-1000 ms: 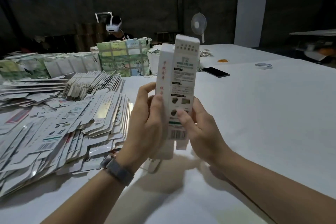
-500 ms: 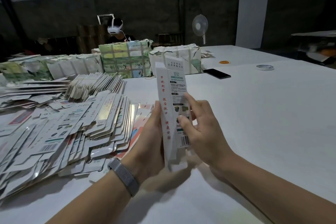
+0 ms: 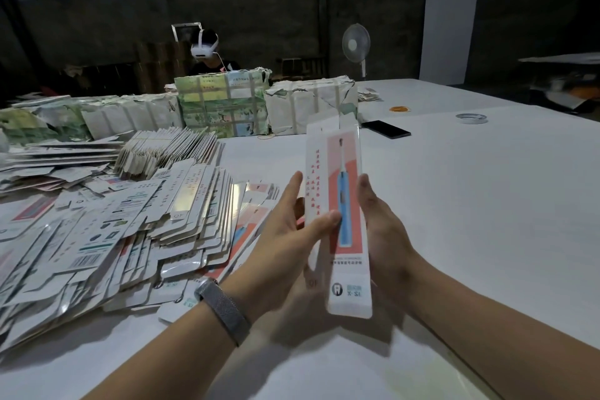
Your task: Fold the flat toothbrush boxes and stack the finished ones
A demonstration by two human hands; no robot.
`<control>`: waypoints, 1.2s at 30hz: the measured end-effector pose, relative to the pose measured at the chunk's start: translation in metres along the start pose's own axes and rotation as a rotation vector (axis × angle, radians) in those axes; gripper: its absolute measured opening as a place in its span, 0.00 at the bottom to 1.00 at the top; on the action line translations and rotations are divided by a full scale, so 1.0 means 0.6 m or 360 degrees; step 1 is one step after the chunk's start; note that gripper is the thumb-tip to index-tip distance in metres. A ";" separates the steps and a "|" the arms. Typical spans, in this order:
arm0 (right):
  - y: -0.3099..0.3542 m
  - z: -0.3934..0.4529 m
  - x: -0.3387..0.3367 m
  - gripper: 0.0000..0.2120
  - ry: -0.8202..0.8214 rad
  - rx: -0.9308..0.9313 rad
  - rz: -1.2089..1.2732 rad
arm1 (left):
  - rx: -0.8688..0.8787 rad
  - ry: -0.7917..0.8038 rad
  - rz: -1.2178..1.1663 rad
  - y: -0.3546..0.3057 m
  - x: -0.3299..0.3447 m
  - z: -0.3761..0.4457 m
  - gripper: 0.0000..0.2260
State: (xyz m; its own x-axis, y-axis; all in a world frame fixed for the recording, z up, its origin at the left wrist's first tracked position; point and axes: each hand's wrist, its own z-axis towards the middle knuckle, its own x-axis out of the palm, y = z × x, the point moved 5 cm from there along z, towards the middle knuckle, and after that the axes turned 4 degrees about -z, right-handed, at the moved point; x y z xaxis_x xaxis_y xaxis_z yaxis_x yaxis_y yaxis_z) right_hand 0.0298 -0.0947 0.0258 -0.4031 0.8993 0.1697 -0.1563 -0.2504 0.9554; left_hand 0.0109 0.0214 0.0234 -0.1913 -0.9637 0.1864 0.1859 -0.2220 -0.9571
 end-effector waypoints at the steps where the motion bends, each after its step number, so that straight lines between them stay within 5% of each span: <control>1: -0.004 0.000 0.002 0.20 0.0009 0.0017 0.0031 | -0.0010 0.0006 0.0010 0.000 0.001 0.000 0.29; 5: -0.015 0.000 0.007 0.22 -0.0003 -0.0004 0.0028 | -0.0009 -0.0003 0.0075 0.007 0.002 -0.002 0.19; 16: -0.013 0.011 0.010 0.19 0.0027 -0.0183 -0.0073 | 0.0148 -0.0105 0.0310 0.014 0.023 -0.004 0.24; 21: -0.007 0.018 0.007 0.23 -0.0072 -0.0316 -0.0116 | 0.0134 -0.0136 0.0261 0.007 0.015 -0.004 0.19; 27: 0.022 0.021 -0.018 0.17 -0.0282 -0.0517 -0.0397 | 0.0176 -0.0088 0.0428 0.004 0.010 -0.004 0.23; 32: 0.032 0.015 -0.017 0.16 -0.0293 -0.0586 -0.0513 | 0.0214 -0.0107 0.0423 -0.002 0.002 -0.003 0.13; 36: 0.046 0.010 -0.012 0.10 -0.0323 -0.0666 -0.0624 | 0.0423 -0.0199 0.0599 -0.028 -0.007 -0.004 0.14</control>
State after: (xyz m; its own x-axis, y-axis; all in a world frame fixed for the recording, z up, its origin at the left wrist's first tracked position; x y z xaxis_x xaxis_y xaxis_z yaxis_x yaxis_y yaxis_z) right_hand 0.0337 -0.1061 0.0521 -0.0706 0.9931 -0.0936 -0.6163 0.0304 0.7869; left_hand 0.0065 0.0296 0.0384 0.0508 -0.9913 -0.1215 0.4632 0.1311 -0.8765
